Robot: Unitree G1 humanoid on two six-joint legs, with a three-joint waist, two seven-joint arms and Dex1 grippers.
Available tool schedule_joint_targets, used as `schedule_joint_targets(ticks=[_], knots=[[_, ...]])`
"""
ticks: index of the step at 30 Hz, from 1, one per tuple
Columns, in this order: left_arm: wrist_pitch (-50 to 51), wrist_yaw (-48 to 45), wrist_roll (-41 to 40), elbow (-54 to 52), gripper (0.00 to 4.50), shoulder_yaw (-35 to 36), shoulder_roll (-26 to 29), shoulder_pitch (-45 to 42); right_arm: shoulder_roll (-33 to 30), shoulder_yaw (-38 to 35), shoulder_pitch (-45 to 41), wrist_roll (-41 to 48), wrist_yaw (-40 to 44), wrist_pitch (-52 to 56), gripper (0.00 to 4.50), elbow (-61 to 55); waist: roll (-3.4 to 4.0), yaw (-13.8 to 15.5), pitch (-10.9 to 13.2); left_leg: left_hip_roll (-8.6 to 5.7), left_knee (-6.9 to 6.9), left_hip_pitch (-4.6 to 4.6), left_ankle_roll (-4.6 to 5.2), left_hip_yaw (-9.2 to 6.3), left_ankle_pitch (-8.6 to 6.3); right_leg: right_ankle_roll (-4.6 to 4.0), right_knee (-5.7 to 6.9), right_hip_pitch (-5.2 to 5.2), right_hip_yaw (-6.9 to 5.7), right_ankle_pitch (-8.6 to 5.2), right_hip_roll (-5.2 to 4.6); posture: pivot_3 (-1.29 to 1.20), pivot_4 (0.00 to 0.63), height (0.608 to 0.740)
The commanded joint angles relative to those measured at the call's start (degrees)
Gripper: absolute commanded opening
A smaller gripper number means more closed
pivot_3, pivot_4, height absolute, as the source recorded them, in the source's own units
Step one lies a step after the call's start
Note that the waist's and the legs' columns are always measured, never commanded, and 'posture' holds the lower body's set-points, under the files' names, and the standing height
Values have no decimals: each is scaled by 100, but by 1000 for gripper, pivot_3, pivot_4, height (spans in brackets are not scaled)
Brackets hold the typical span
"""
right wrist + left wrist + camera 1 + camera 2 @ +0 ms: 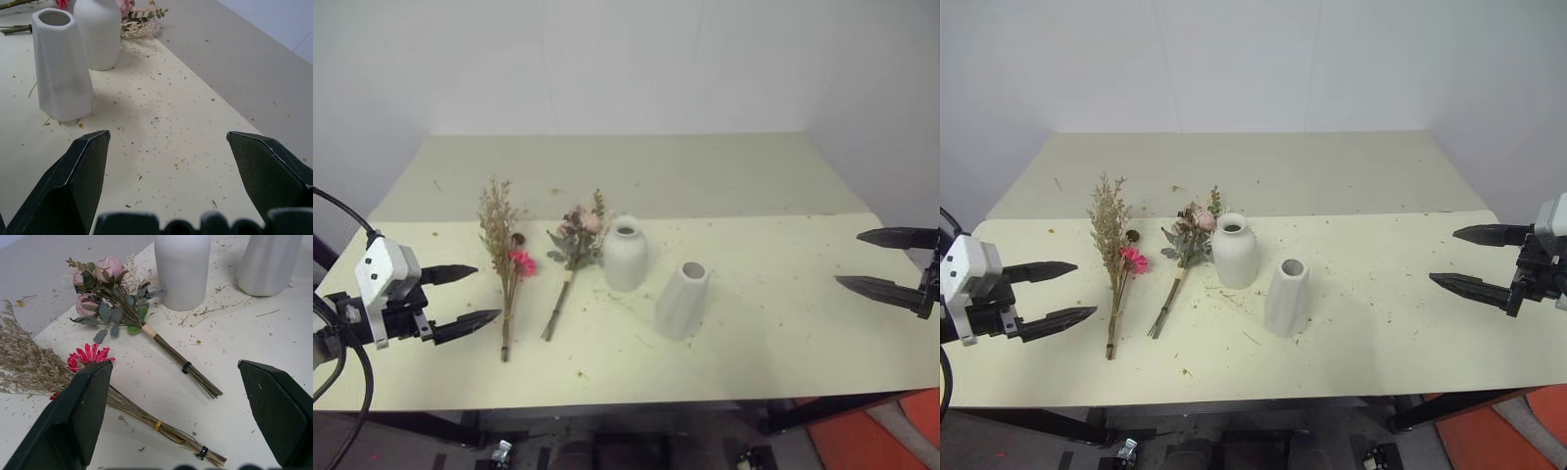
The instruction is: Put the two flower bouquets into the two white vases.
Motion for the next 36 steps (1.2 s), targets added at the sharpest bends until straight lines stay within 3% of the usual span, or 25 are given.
schedule_joint_targets(ticks=[1,8,13,17,21,29,32,36], knots=[[-95,17,-36,-85,4473,44,27,-74,-141,-67,-125,35,-22,-12,4500,-84,0,-3,0,1,0,2,0,2,0,-1,1,0,2,0,1,0,150,740],[-59,100,-6,-130,4473,29,-4,-27,-101,95,-217,64,-9,15,4500,-150,0,-11,0,2,-3,8,0,16,-1,-1,1,-2,14,1,4,0,150,740],[785,963,274,-17,4473,-316,190,-339,-77,242,-379,62,-23,-39,4500,-100,-1,-9,0,2,-4,11,1,18,-1,1,5,-2,17,2,4,0,150,740],[2106,1655,314,-53,4473,-987,462,-951,-41,369,-528,50,-19,-75,4500,-67,-6,2,2,0,-4,12,1,17,-1,4,4,0,18,4,8,0,150,740],[3907,2490,475,253,4473,-2258,335,-2344,53,489,-644,80,-45,-95,4500,-95,-9,17,4,-4,-4,8,2,17,-2,9,3,-2,20,7,10,0,150,740],[4819,3246,1045,1276,4473,-3705,-403,-3788,193,479,-596,186,-91,-37,4500,-338,-13,-33,6,-7,-4,6,2,18,-2,-17,3,-7,30,26,14,0,150,740],[4712,3305,1272,1759,3981,-4084,-624,-4093,259,482,-551,249,-103,2,4500,-483,-13,-32,6,-8,-4,6,2,18,-2,-16,2,-5,31,26,15,0,150,740],[4531,3270,1467,2311,2712,-4287,-870,-4389,315,516,-515,343,-120,34,4500,-643,-13,-9,6,-10,-4,7,2,18,-2,-17,3,-4,32,27,14,0,150,740]])
